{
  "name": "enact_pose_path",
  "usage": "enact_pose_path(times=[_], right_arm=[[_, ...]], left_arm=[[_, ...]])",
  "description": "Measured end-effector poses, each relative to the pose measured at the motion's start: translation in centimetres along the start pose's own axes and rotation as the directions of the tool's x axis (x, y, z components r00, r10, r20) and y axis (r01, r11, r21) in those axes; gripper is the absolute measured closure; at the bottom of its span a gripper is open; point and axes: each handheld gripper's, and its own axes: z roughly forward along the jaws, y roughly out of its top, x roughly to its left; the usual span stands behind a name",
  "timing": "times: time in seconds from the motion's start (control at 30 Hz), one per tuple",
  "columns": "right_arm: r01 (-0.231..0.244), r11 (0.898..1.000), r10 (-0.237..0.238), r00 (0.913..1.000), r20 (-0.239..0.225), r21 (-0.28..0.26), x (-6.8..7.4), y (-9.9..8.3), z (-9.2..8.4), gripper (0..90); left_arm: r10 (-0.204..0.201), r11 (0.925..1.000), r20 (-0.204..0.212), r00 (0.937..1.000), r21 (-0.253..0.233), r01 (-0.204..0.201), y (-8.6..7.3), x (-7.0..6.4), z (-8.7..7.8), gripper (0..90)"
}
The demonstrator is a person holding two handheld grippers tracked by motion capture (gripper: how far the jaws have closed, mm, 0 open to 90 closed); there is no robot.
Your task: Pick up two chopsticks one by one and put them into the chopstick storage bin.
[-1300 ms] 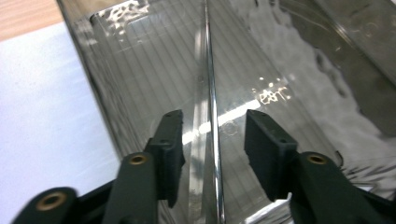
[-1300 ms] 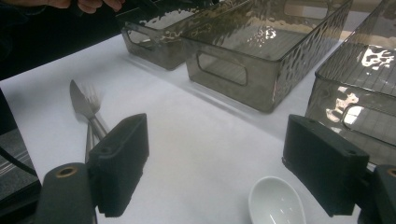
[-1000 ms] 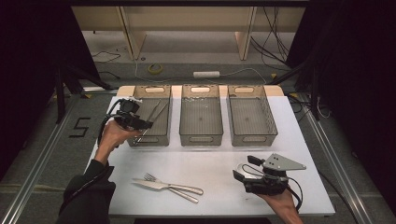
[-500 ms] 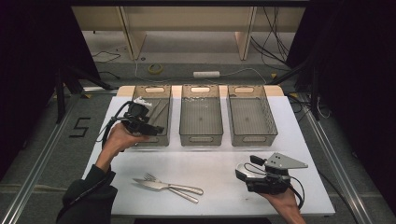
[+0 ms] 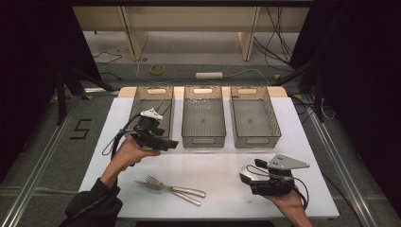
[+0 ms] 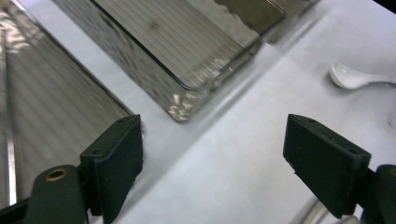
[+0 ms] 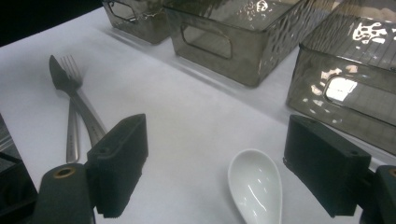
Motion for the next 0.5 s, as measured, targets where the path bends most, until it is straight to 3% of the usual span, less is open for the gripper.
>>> enact_pose_path(times=[0.23, 0.5], right_arm=[[-0.011, 0.999, 0.01, 0.9999, 0.011, 0.039, -0.4, -0.1, 0.0, 22.5], [0.002, 0.997, -0.005, 0.9992, 0.039, 0.083, -1.0, -0.3, 0.0, 22.5]], left_arm=[[0.054, 0.998, 0.019, 0.9984, 0.031, -0.054, -1.1, -2.0, 0.8, 18.7], [0.074, 0.9964, 0.045, 0.9962, -0.044, -0.072, -2.2, -3.7, 0.9, 18.6]])
